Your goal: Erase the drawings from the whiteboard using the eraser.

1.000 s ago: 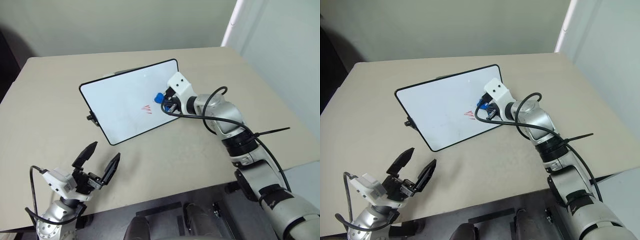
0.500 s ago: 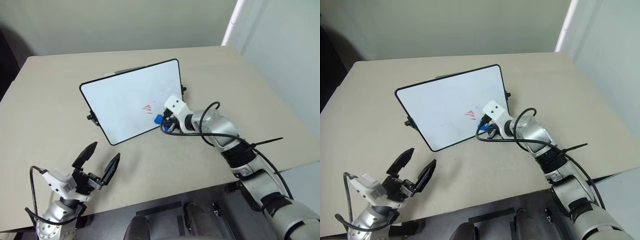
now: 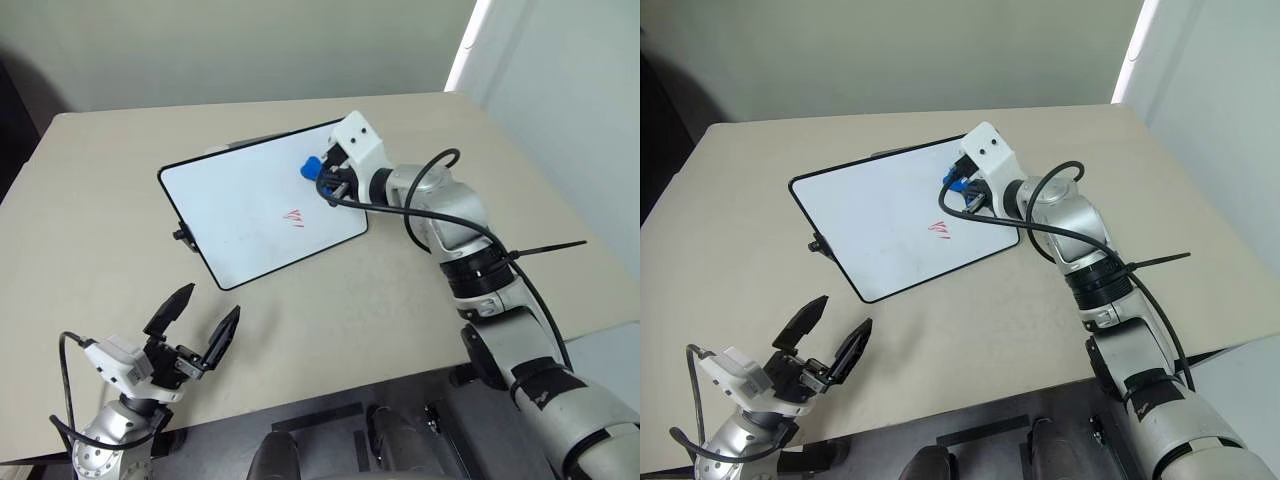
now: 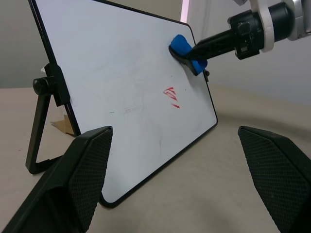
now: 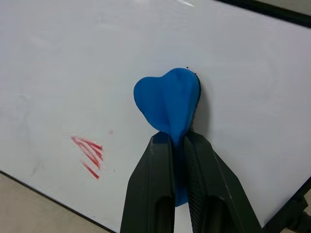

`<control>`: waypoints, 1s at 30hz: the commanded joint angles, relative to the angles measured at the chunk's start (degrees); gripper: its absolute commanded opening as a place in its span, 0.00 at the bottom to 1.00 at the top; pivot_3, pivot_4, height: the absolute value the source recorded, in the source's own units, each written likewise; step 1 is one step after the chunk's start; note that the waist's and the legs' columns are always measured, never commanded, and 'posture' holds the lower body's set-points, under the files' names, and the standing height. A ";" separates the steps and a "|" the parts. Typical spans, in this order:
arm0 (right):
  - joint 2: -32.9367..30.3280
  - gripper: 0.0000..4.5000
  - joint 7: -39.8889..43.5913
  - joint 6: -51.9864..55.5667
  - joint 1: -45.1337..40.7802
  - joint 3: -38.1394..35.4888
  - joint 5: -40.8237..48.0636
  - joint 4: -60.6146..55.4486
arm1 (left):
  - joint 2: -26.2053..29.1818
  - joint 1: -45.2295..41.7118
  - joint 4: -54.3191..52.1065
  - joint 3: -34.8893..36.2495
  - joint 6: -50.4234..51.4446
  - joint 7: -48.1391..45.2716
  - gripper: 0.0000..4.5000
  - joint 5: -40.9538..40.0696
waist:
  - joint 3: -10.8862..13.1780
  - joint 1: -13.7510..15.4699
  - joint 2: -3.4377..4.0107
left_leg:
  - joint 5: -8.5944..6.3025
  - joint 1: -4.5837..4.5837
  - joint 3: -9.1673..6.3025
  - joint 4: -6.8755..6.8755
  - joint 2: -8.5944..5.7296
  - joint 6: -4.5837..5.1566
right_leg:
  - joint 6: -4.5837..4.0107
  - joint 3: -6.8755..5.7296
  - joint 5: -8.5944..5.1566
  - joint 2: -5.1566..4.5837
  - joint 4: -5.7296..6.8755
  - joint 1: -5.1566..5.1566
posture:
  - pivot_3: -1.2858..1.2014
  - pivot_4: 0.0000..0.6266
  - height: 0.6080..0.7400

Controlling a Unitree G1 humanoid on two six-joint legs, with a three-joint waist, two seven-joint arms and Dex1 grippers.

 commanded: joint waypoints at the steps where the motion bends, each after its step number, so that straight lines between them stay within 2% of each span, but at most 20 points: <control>1: -0.57 0.04 2.39 2.44 3.06 3.62 -0.24 -2.38 | 0.16 -0.05 -0.59 0.93 -0.11 -0.07 1.00 -0.74 | -0.01 0.00 -0.02 | 0.00 0.01 0.00 0.00 0.00 0.00 | 0.00 0.00 0.00 0.00 -0.01 0.02 | 0.52 0.24 1.00; 4: -1.25 0.04 4.39 4.54 6.37 7.29 -0.34 -4.79 | 0.15 -0.20 -0.60 0.89 -0.06 0.05 1.00 -0.65 | -0.01 0.00 -0.02 | 0.00 0.01 0.01 0.02 0.00 -0.02 | 0.00 0.00 0.00 0.00 -0.01 0.03 | 0.52 0.24 1.00; 8: -0.88 0.04 4.44 6.19 7.68 8.71 -0.67 -5.42 | 0.17 -0.14 -0.74 0.96 -0.06 0.08 1.00 -0.69 | 0.00 -0.01 -0.01 | 0.07 -0.01 0.00 0.07 0.00 -0.14 | 0.16 0.00 0.10 0.00 0.01 0.03 | 0.52 0.24 1.00; 20: 1.57 0.04 -0.10 1.82 -0.59 2.03 -1.06 1.63 | 0.04 -0.43 -1.00 0.57 0.13 0.23 1.00 -0.67 | 0.00 -0.10 0.00 | 0.08 0.00 -0.04 0.06 0.00 -0.16 | 0.31 0.00 0.18 0.00 0.03 -0.02 | 0.52 0.24 1.00; 25: 3.04 0.04 -0.62 1.74 0.08 1.54 -0.48 0.95 | -0.06 -0.33 -1.46 0.45 0.23 0.12 1.00 -0.63 | 0.01 -0.36 0.01 | 0.09 0.03 -0.04 0.08 0.00 -0.16 | 0.29 0.00 0.21 0.00 0.10 -0.02 | 0.52 0.24 1.00; 30: 3.72 0.04 0.84 3.48 4.53 5.20 -0.40 -1.58 | -0.09 -0.19 -1.77 0.37 0.29 0.09 1.00 -0.63 | 0.00 -0.38 0.00 | 0.13 0.04 -0.04 0.08 0.00 -0.11 | 0.33 0.00 0.26 0.01 0.16 -0.03 | 0.52 0.24 1.00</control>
